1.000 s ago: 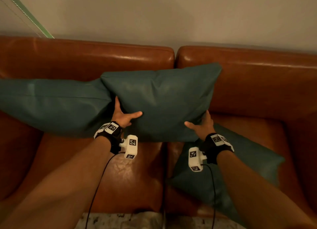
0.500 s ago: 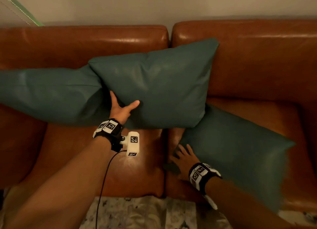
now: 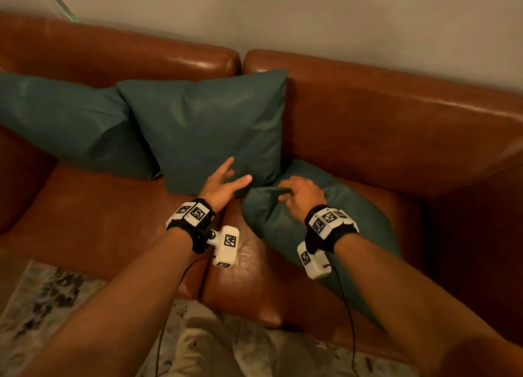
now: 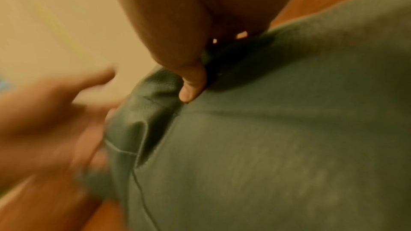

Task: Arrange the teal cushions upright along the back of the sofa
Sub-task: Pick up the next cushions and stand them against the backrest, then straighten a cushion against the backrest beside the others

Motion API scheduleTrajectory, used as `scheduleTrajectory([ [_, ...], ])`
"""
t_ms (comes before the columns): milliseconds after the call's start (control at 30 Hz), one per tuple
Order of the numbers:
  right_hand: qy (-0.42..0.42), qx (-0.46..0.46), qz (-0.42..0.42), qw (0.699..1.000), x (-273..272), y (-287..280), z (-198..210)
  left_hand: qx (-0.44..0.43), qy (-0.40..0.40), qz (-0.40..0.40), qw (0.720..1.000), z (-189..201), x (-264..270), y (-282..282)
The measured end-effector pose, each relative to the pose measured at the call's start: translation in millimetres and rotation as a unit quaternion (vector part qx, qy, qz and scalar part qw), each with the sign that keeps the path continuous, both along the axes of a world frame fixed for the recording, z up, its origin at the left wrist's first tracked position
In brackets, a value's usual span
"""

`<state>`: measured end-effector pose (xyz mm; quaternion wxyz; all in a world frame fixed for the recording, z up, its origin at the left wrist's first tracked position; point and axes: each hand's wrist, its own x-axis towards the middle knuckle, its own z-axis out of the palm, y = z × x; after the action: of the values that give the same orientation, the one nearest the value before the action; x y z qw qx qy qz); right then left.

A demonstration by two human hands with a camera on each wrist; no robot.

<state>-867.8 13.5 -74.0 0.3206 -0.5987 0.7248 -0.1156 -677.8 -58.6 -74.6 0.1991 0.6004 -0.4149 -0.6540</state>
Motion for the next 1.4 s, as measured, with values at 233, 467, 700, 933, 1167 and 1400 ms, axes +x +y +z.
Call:
scheduleTrajectory([
  [233,-0.112,-0.038,-0.190,0.975,-88.9,0.6,36.4,-0.024,-0.015,-0.107,0.994,14.7,-46.1,40.7],
  [467,-0.184,-0.116,-0.252,0.943,-118.5,20.3,57.8,-0.050,0.041,-0.204,0.977,24.1,-90.9,58.4],
  [700,-0.203,-0.134,-0.325,0.914,-119.9,35.1,59.6,-0.055,0.048,-0.137,0.988,27.2,-100.1,57.2],
  [933,-0.178,-0.143,-0.376,0.898,-98.7,22.2,65.0,-0.162,0.007,-0.122,0.979,31.6,-92.6,51.5],
  [1167,-0.080,-0.196,-0.441,0.872,-116.6,28.5,87.9,-0.142,0.016,-0.158,0.977,62.8,-88.0,18.9],
  [1400,-0.233,-0.189,-0.496,0.815,-164.7,47.7,66.1,-0.099,-0.305,-0.423,0.847,9.3,-16.7,37.2],
])
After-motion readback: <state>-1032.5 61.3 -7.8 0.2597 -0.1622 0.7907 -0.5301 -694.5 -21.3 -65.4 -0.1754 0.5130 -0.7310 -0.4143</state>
